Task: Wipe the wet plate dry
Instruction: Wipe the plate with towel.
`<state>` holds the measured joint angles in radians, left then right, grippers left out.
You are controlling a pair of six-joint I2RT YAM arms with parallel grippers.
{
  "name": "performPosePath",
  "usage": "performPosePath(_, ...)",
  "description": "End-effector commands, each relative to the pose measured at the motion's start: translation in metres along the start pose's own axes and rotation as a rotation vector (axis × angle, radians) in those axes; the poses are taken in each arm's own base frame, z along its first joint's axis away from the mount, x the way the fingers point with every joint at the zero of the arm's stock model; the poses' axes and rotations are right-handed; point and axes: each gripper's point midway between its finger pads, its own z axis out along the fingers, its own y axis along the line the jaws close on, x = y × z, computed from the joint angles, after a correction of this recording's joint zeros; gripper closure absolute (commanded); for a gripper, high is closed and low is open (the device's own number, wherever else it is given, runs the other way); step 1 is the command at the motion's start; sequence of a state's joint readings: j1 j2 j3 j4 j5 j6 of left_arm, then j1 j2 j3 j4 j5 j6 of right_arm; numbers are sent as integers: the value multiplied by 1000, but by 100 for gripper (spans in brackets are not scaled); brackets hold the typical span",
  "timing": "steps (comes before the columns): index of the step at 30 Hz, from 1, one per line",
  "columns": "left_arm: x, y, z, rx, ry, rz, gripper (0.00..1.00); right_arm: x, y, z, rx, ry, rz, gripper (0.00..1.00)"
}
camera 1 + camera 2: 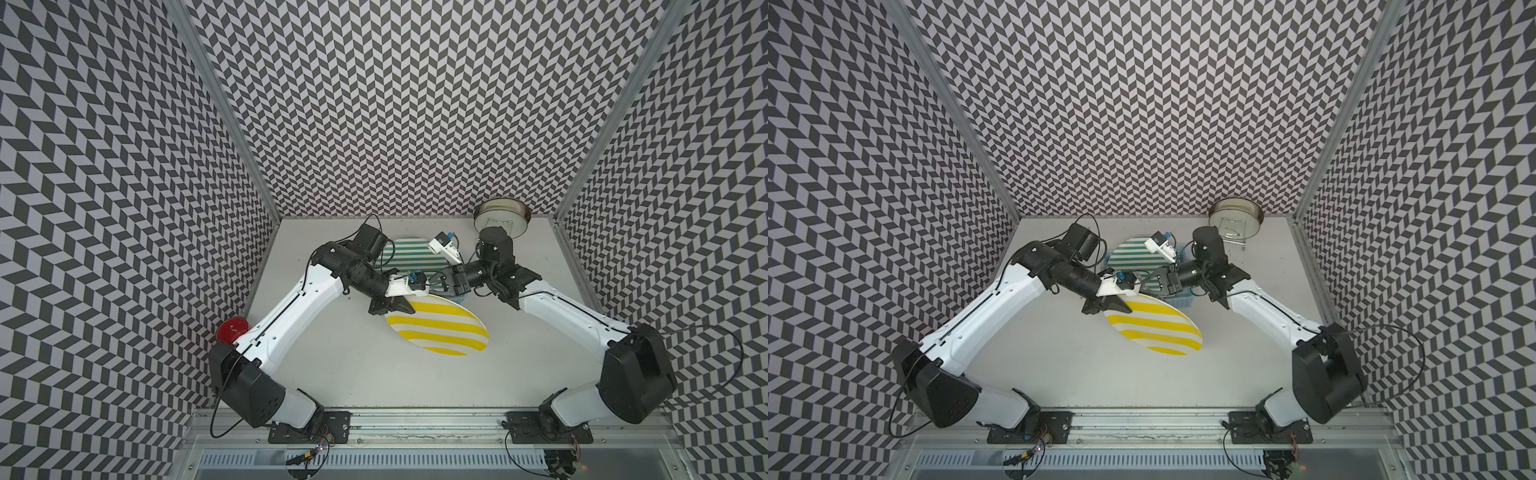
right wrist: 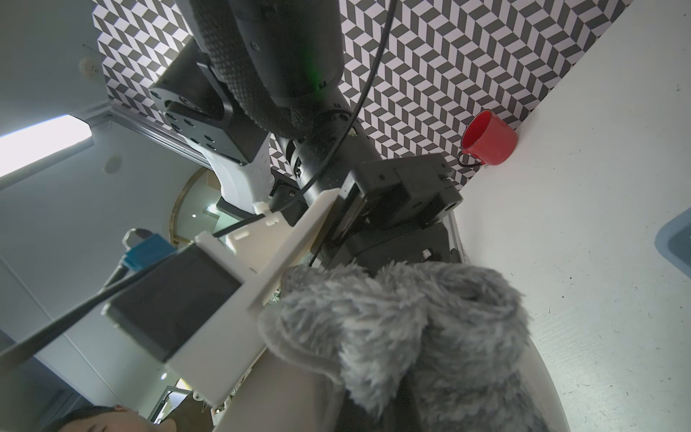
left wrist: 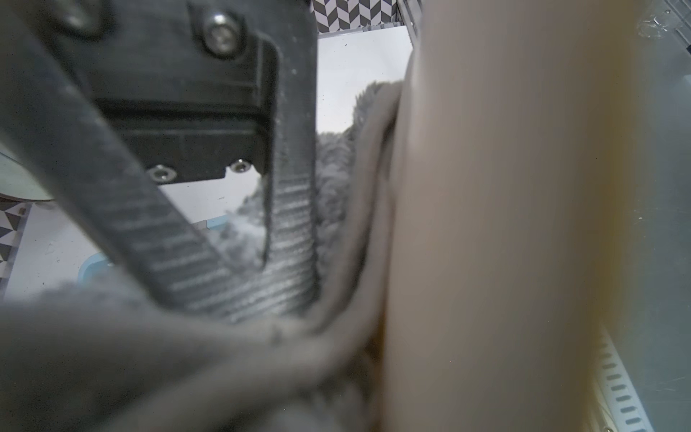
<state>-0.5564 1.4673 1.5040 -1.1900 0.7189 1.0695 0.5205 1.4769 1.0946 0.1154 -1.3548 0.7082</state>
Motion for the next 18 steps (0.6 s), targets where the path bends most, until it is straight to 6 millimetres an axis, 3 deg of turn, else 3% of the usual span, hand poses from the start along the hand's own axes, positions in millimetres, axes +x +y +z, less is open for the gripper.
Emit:
performPosePath(1, -18, 16, -11, -62, -46, 16, 100, 0, 44, -1, -62, 27, -138, 100)
performPosePath(18, -8, 37, -41, -104, -99, -52, 100, -14, 53, -40, 7, -81, -189, 100)
